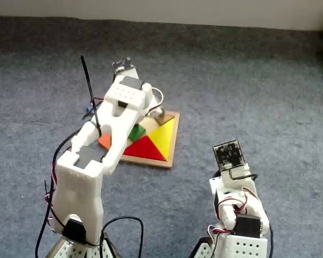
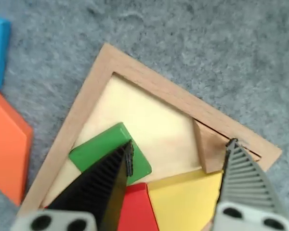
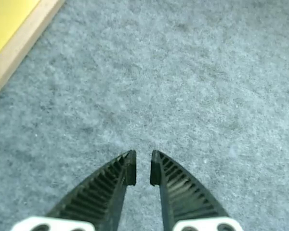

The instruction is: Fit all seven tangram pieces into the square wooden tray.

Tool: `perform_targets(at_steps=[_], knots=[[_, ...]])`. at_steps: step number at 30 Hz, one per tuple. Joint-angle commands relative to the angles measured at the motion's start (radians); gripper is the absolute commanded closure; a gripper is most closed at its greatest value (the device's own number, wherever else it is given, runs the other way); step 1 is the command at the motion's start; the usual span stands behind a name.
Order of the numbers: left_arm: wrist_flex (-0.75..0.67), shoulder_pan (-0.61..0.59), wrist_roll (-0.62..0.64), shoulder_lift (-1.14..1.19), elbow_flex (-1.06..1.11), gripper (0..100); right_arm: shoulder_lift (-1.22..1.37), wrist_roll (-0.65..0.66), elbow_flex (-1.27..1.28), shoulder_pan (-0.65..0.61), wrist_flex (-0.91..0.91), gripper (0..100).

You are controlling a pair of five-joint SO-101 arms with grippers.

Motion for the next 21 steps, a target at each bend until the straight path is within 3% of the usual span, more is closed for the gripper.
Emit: perform_targets(at_steps=[1,15,21], knots=[[-0.029,0.035,-0.009,0.007,-0.005,70,-0.012,-0.003,0.127,0.013,-0.021,93.2],[-0.015,0.153,-0.009,0.007,-0.139,70,-0.012,-0.003,0.127,0.013,-0.021,93.2],[0.195,0.145,-0.009,0.007,-0.278,70,-0.012,-0.003,0.127,0.013,-0.021,93.2]])
